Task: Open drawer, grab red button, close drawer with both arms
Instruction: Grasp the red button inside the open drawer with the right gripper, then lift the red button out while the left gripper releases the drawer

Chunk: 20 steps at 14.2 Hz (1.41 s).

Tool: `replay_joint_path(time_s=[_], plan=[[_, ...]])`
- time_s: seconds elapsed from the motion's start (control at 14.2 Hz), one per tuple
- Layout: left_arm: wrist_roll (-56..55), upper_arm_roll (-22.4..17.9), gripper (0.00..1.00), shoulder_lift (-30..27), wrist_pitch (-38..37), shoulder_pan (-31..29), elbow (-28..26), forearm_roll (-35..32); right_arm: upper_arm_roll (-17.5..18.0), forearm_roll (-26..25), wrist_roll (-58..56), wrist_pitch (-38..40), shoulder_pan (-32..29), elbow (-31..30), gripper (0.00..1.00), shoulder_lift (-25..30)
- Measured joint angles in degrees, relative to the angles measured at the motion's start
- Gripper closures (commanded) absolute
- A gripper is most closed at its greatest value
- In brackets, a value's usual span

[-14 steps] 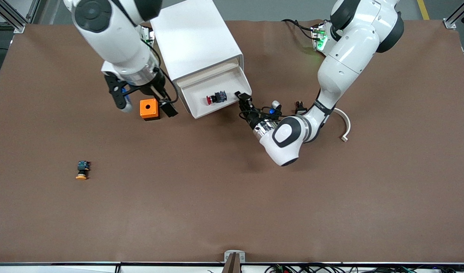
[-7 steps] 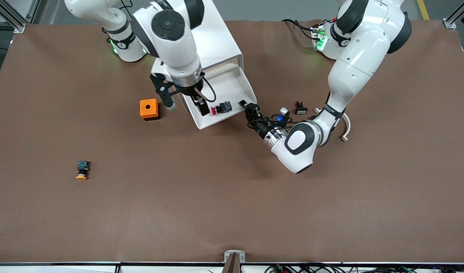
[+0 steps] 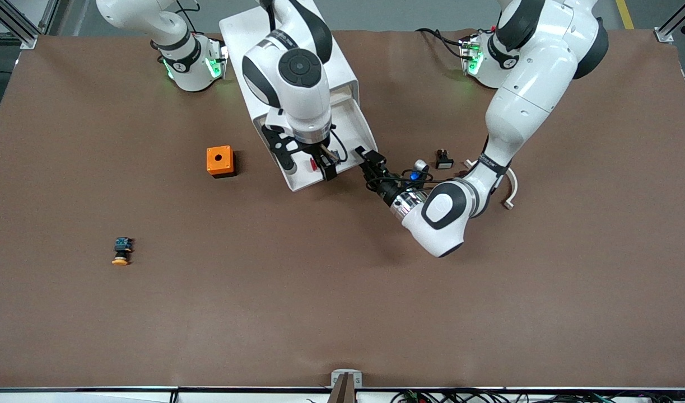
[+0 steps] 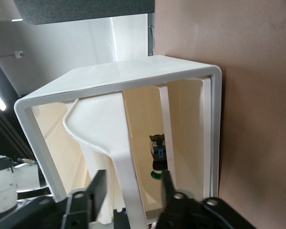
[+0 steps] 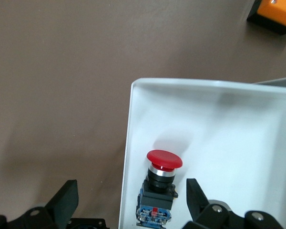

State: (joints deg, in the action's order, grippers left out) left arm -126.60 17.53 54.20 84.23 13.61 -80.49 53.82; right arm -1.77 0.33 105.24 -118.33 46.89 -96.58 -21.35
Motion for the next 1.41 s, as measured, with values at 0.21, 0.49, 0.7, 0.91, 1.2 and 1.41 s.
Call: replay_joint_path(time_s=[0.21,0.49,0.7,0.91,1.2,1.41], plan=[[6.4,0.0,0.0,0.0,0.0,-1.1,0.8,0.0,0.0,-0.2,0.1,-1.0,0.9,-1.2,0.0,-0.6],[17.7,-0.1,0.0,0.0,0.0,-3.4,1.8,0.0,0.0,-0.3,0.8,-3.2,2.7,-3.6,0.0,-0.6],[27.1,-0.1,0.0,-0.1,-0.3,-4.8,3.7,-2.2,0.0,-0.4,1.1,-3.3,3.3,-3.8,0.05,-0.6],[35.9,0.0,0.0,-0.1,-0.6,-4.8,6.8,-6.0,0.0,-1.2,1.2,-3.3,3.7,-3.8,0.66,-0.6],[47.4,0.1,0.0,-0.8,-0.5,-4.6,9.8,-11.3,-0.1,-1.8,1.2,-3.3,3.7,-3.8,1.0,-0.6],[55.8,0.3,0.0,-3.9,2.0,-4.3,10.7,-17.1,-0.1,-2.0,1.2,-3.4,3.8,-3.8,1.0,-0.6]])
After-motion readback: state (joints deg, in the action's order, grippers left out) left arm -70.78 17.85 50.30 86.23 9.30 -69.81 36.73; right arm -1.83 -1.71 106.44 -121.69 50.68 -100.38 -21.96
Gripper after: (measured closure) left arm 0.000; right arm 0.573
